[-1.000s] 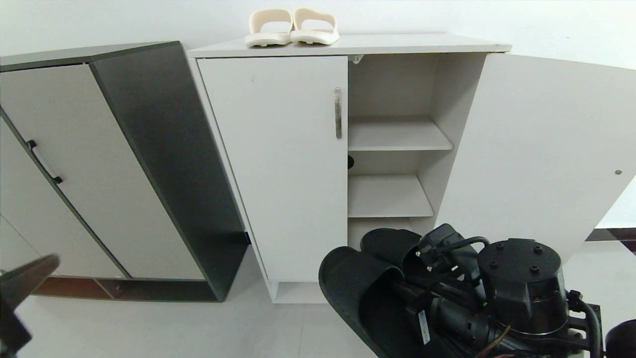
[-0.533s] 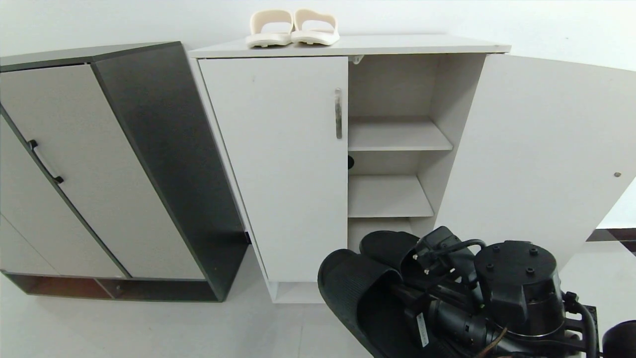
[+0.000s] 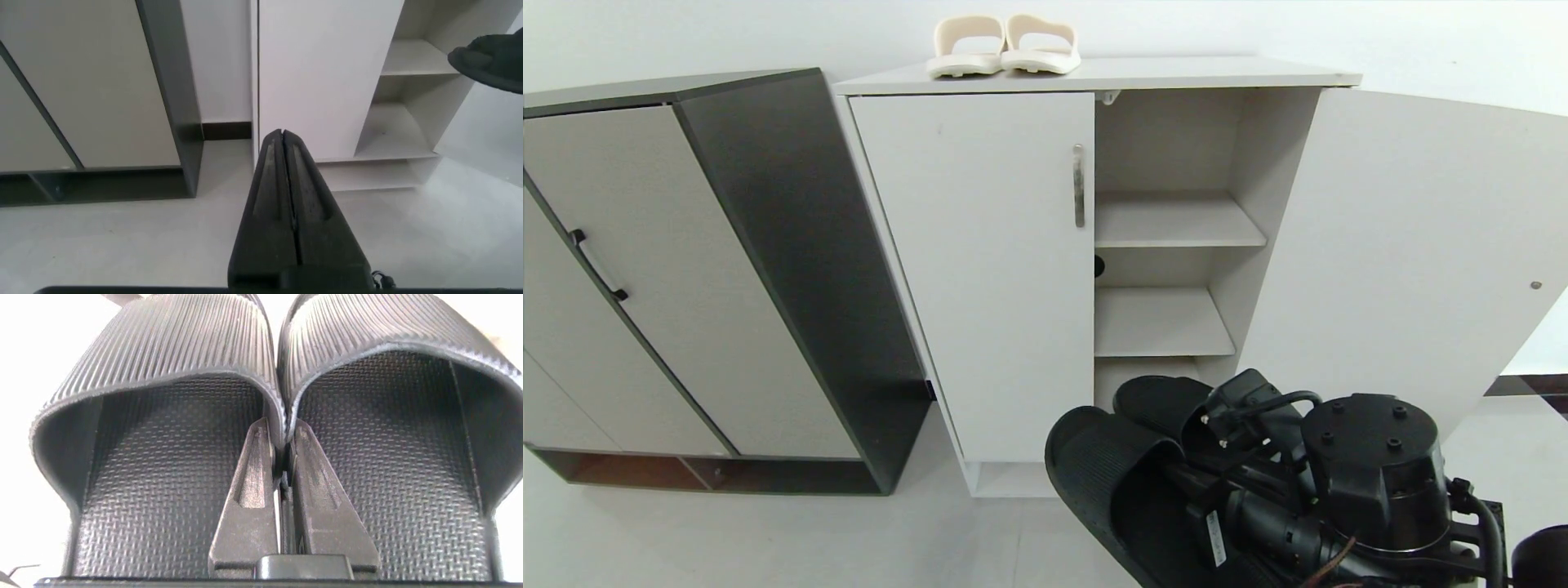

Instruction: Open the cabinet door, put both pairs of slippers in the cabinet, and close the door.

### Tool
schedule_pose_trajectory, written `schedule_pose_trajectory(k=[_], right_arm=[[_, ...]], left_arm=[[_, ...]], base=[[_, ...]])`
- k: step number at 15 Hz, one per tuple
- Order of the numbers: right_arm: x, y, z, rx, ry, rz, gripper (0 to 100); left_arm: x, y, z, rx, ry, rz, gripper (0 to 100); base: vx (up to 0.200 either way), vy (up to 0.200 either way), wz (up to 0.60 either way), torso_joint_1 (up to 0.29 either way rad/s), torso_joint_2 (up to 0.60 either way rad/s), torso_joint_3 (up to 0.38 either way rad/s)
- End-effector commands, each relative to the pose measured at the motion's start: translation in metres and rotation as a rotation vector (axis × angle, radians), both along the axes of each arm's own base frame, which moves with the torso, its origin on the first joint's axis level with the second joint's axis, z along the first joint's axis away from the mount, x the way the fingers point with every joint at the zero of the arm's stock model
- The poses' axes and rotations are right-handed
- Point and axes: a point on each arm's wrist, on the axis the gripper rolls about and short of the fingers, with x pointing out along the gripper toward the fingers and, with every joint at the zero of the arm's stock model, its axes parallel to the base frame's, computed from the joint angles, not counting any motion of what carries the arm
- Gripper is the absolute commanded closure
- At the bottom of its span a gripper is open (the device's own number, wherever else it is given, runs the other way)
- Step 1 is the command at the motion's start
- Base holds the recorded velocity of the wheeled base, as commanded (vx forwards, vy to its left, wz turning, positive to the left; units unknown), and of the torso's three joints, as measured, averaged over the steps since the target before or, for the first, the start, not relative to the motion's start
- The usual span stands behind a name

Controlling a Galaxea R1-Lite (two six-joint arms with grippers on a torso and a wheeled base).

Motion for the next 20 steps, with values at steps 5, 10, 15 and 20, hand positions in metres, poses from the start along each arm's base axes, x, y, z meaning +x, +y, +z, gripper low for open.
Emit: schedule_pose_trajectory(k=[5,10,15,20], right_arm=[[0.000,0.003,0.001,0.002,-0.004,0.001,100],[0.007,0.011,-0.001,-0.004,-0.013,-0.039,100],[0.022,0.028,-0.014,-0.029,-0.011,-0.139,100],[0.043,0.037,-0.025,-0.039,-0.016,-0.266,100]], left_arm=[[0.000,0.000,0.000,0.001,-0.001,0.001,100],[0.000,0.000,0.000,-0.002,-0.001,0.001,100],[0.000,0.000,0.000,-0.002,-0.001,0.001,100],[0.000,0.000,0.000,-0.002,-0.001,0.001,100]], base=[[0.000,-0.080,0.00,0.001,0.00,0.000],[0.000,-0.200,0.00,0.002,0.00,0.002],[0.000,-0.040,0.00,0.000,0.00,0.002],[0.000,0.000,0.00,0.000,0.00,0.000]])
